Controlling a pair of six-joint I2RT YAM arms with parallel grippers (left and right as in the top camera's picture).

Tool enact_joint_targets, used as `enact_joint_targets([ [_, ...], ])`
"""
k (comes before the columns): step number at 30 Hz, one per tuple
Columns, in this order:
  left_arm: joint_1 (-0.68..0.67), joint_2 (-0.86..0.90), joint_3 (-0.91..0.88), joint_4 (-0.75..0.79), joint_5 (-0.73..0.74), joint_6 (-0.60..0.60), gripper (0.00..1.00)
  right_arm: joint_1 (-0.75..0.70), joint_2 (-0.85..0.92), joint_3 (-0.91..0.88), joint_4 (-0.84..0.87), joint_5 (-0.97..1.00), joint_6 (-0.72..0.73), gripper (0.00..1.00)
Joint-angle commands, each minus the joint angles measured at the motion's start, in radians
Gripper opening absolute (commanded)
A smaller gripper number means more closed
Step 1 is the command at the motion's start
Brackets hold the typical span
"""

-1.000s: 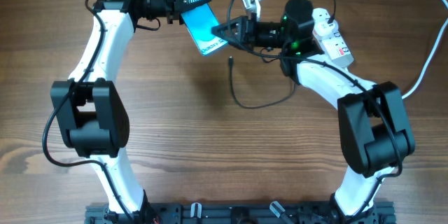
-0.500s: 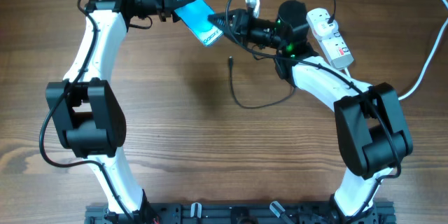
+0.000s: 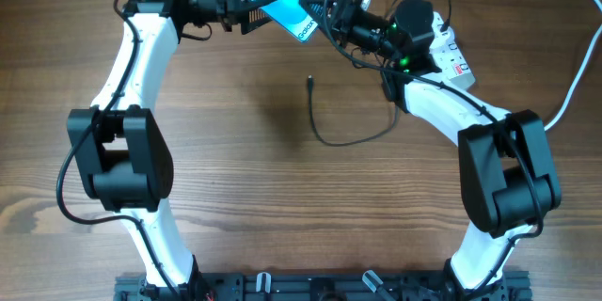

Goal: Plug charger to phone and switch on socket
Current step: 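Raise the phone with the left gripper and the plug with the right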

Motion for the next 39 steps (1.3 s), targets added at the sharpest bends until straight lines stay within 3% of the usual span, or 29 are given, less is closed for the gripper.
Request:
enact_joint_targets([
  [1, -0.006, -0.017, 0.003, 0.000, 0.011, -0.003, 0.88, -0.002, -0.026, 0.019, 0.012, 0.020, 0.017, 0.04],
  [5, -0.006, -0.017, 0.003, 0.000, 0.012, -0.003, 0.69, 0.018, -0.026, 0.017, -0.050, 0.042, 0.009, 0.04],
  [10, -0.010, -0.017, 0.003, 0.000, 0.012, -0.003, 0.59, 0.062, -0.026, 0.017, -0.077, 0.083, 0.010, 0.04],
  [13, -0.011, -0.017, 0.003, 0.000, 0.012, -0.003, 0.33, 0.084, -0.026, 0.017, -0.081, 0.085, 0.010, 0.04],
  [16, -0.011, -0.017, 0.003, 0.000, 0.011, -0.003, 0.20, 0.094, -0.026, 0.017, -0.102, 0.077, 0.010, 0.04],
  [18, -0.011, -0.017, 0.003, 0.000, 0.011, -0.003, 0.06, 0.094, -0.026, 0.017, -0.124, 0.053, 0.008, 0.04],
  [20, -0.011, -0.016, 0.003, 0.000, 0.011, -0.003, 0.04, 0.094, -0.026, 0.017, -0.143, 0.010, -0.025, 0.05],
  [22, -0.011, -0.016, 0.003, 0.000, 0.011, -0.003, 0.04, 0.094, -0.026, 0.017, -0.145, -0.058, -0.079, 0.13],
  [23, -0.011, -0.016, 0.003, 0.000, 0.011, -0.003, 0.04, 0.094, -0.026, 0.017, -0.145, -0.111, -0.125, 0.23],
  [28, -0.011, -0.016, 0.003, -0.027, 0.011, -0.002, 0.04, 0.081, -0.026, 0.017, -0.242, -0.473, -0.426, 0.55],
  [30, -0.011, -0.016, 0.003, -0.057, 0.012, -0.003, 0.04, 0.065, -0.026, 0.017, -0.328, -0.576, -0.564, 0.62],
  [34, -0.011, -0.016, 0.003, -0.156, 0.012, -0.002, 0.04, 0.002, -0.026, 0.017, -0.532, -0.642, -0.802, 0.67],
  [39, -0.013, -0.016, 0.003, -0.284, 0.012, 0.027, 0.04, -0.097, -0.026, 0.017, -0.555, -0.636, -0.831, 0.68],
])
